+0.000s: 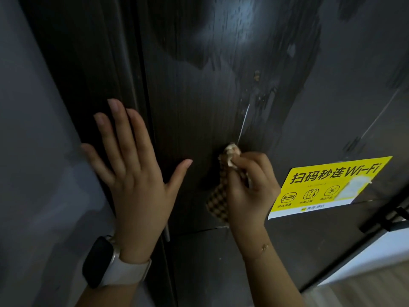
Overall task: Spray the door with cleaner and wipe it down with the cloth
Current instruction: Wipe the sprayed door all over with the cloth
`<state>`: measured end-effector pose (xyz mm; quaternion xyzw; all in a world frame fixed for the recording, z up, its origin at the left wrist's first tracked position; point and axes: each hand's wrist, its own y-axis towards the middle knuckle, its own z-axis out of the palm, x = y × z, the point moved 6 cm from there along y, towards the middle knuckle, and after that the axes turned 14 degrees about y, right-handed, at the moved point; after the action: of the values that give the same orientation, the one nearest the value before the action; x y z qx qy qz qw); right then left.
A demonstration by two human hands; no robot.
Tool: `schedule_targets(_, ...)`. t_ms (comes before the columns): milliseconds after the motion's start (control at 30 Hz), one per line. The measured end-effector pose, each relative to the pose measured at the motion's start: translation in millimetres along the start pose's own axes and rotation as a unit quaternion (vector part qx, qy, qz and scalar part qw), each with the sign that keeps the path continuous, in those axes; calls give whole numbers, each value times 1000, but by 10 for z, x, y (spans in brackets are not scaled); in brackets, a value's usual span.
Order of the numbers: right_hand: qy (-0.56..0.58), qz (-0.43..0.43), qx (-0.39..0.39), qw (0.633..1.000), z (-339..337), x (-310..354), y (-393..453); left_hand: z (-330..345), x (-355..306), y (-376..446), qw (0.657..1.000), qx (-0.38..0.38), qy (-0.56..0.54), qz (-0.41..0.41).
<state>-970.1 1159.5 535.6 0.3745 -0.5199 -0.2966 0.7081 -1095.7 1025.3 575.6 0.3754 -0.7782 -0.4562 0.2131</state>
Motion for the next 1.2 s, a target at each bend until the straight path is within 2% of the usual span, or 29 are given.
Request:
schedule_targets(67, 7, -15, 3, 1000, -1, -17, -21, -4, 0, 0, 1000, -1, 0, 1)
schedule_targets(267, -27, 27, 27, 999, -142, -245, -362, 0, 5, -2, 1000, -6, 6, -2)
schedule_targets(433, -44, -8, 4, 999, -130, -179, -321, -8, 3, 4, 1000, -6, 1, 0)
schedule_targets(533, -32, 21, 16, 999, -42, -182, -538, 2, 4, 2, 1000, -8, 3, 2)
schedule_targets(633, 0, 72, -48, 996, 21, -144, -540, 5, 3, 1, 1000, -5, 11, 2)
schedule_targets(700, -15, 72, -86, 994, 23, -115, -461, 3, 0, 1, 1000, -3, 9, 4)
schedule_targets(867, -15, 42, -47, 998, -143, -61, -208, 5, 0, 2, 1000, -3, 4, 2)
schedule_targets(1000, -6, 61, -152, 986, -318, -164, -2, 8, 3, 1, 1000, 0, 8, -3)
schedule_targets(1067, -21, 16, -109, 994, -95, -66, -81, 9, 3, 1, 1000, 2, 5, -4)
schedule_targets(1133, -19, -26, -3, 999, 193, 43, -234, 5, 2, 7, 1000, 1, -5, -4)
schedule_targets(1200, -20, -45, 56, 997, 250, 62, -252, -5, 2, 5, 1000, 0, -14, -3)
